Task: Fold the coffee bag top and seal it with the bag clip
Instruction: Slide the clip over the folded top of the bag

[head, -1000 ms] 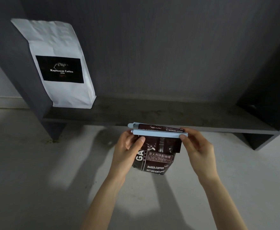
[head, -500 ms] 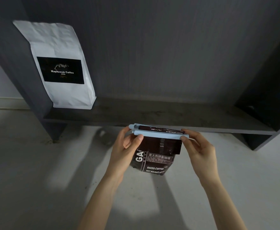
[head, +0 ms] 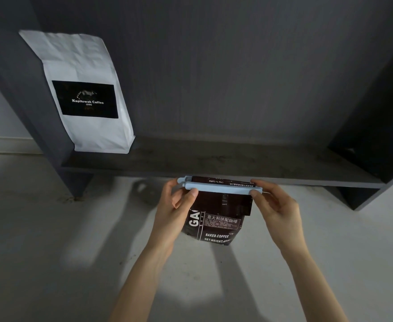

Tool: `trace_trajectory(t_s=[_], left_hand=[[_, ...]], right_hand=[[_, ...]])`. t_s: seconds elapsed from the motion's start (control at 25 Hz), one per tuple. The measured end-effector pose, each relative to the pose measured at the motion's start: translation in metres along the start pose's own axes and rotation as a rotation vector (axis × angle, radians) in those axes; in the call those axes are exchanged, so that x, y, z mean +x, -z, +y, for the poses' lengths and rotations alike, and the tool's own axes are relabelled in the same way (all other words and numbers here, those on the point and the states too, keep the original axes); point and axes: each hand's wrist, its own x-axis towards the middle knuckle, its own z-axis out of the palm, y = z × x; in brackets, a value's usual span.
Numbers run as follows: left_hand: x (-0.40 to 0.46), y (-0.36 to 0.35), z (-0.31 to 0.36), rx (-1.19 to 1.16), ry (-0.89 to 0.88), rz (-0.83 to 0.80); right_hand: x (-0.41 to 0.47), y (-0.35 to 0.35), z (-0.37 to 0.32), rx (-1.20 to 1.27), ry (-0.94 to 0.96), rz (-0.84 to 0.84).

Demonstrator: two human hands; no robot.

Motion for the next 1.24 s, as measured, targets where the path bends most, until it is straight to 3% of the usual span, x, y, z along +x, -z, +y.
trace_trajectory(t_s=[0.56, 0.72, 0.84, 1.0, 1.24], left_hand=[[-0.001, 0.001, 0.001, 0.026, 0.002, 0.009], [0.0, 0.0, 0.0, 0.011, -0.008, -0.001], [0.0, -0.001, 0.0, -0.008, -0.022, 0.001], [-0.002, 0.0, 0.0, 0.003, -0.034, 0.0], [0.002, 0.007, 0.0, -0.01, -0.052, 0.051]], right_hand=[[-0.001, 0.0, 0.0, -0.092, 0.011, 0.003], [0.002, 0.001, -0.017, -0.315, 0.12, 0.002], [0.013, -0.012, -0.046, -0.526, 0.332, -0.194], [0.029, -0.046, -0.062, -0.743, 0.304, -0.516], [0.027, -0.056, -0.061, -0.685, 0.256, -0.521]])
